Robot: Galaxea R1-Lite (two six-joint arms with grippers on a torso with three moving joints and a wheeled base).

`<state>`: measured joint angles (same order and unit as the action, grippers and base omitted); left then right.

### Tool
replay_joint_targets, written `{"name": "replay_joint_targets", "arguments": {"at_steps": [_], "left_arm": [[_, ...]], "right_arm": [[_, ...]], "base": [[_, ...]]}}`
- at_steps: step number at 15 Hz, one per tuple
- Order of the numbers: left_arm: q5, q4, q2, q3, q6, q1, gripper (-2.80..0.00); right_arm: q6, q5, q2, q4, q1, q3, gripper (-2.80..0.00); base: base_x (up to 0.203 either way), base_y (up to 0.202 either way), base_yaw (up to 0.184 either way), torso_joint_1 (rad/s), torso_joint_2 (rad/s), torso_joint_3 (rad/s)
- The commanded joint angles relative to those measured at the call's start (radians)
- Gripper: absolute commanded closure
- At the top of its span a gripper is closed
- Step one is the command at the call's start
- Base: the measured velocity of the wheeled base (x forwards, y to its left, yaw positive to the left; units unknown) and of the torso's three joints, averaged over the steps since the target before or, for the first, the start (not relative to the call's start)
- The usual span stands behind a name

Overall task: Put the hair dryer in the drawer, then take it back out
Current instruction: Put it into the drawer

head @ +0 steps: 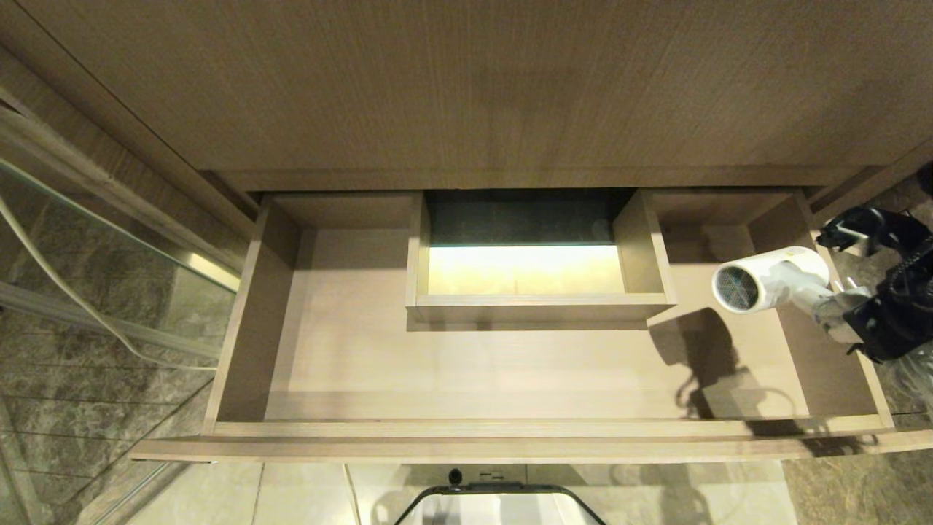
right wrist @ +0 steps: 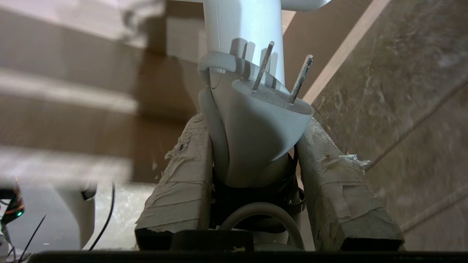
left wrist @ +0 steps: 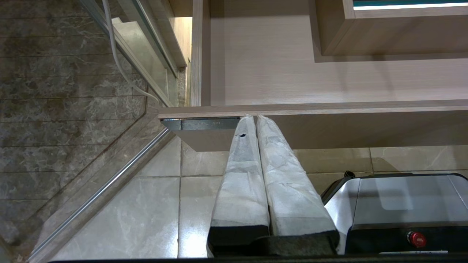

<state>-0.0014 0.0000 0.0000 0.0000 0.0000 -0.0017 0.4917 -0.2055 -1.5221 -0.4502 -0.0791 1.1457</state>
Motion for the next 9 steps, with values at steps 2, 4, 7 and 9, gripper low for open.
{"name": "replay_joint_targets", "arguments": {"at_steps": [2, 4, 7, 9], "left_arm": [[0.0, 0.0, 0.0, 0.002, 0.0, 0.0, 0.0], [0.0, 0.0, 0.0, 0.002, 0.0, 0.0, 0.0], [0.0, 0.0, 0.0, 0.002, 0.0, 0.0, 0.0], [0.0, 0.0, 0.0, 0.001, 0.0, 0.0, 0.0]], "right_arm": [[0.001, -0.022, -0.284, 0.0, -0.049, 0.139, 0.0], [0.0, -0.03, -0.402, 0.027, -0.067, 0.219, 0.0], [0.001, -0.034, -0.576, 0.227, -0.074, 0.294, 0.0], [0.006, -0.03, -0.657, 0.401, -0.074, 0.32, 0.0]], "base": [[0.0, 0.0, 0.0, 0.0, 0.0, 0.0], [0.0, 0.0, 0.0, 0.0, 0.0, 0.0], [0.0, 0.0, 0.0, 0.0, 0.0, 0.0], [0.0, 0.0, 0.0, 0.0, 0.0, 0.0]]}}
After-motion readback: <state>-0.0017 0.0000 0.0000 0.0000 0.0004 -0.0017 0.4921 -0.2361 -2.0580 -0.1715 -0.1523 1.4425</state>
